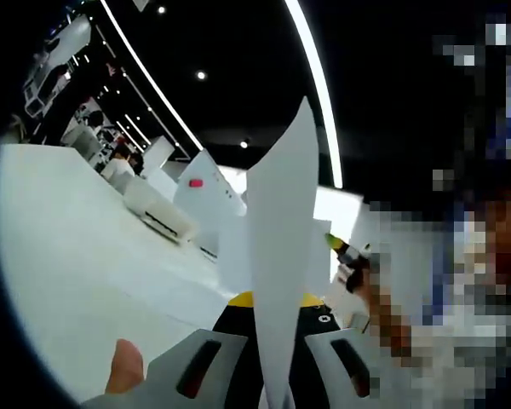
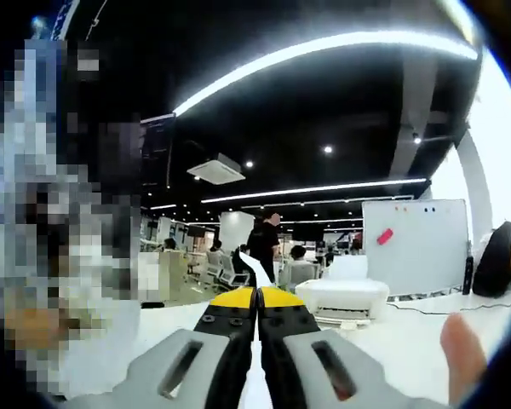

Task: Organize the stack of printing papers by aligning and flattening the scattered papers on the table

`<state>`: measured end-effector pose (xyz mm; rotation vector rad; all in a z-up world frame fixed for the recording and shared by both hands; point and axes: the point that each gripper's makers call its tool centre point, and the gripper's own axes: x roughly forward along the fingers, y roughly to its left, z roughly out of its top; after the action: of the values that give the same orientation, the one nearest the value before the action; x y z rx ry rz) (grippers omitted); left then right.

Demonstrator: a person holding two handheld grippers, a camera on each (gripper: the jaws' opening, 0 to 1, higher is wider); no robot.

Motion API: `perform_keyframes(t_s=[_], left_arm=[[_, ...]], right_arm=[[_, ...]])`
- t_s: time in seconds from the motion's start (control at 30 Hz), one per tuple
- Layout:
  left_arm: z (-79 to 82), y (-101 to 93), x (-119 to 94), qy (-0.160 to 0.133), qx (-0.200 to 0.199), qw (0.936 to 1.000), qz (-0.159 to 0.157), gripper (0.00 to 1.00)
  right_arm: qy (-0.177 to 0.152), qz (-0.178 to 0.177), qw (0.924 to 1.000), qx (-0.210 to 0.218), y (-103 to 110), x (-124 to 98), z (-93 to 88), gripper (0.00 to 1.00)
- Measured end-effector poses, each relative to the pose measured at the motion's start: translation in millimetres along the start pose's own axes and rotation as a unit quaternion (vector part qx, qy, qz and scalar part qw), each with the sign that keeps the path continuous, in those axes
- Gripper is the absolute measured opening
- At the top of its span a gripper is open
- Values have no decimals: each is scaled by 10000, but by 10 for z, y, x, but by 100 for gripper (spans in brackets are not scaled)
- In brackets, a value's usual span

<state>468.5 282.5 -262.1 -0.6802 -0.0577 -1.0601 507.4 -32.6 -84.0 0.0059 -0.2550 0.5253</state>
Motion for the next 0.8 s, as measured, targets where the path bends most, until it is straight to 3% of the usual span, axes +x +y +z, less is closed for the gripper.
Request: perform_keyframes(t_s=[0.2, 0.5, 0.8], left_arm=[[-5, -9, 0, -22, -9, 10000, 15, 6], [2, 25, 0, -52, -70, 9999, 77, 6], [35, 166, -6, -147, -346, 9987, 331, 6]], right_arm=[[-200, 301, 9987, 346, 167, 106, 221, 0], [-353, 839, 9953, 329, 636, 309, 435, 0], [-756, 1298, 9875, 471, 994, 451, 872, 0]])
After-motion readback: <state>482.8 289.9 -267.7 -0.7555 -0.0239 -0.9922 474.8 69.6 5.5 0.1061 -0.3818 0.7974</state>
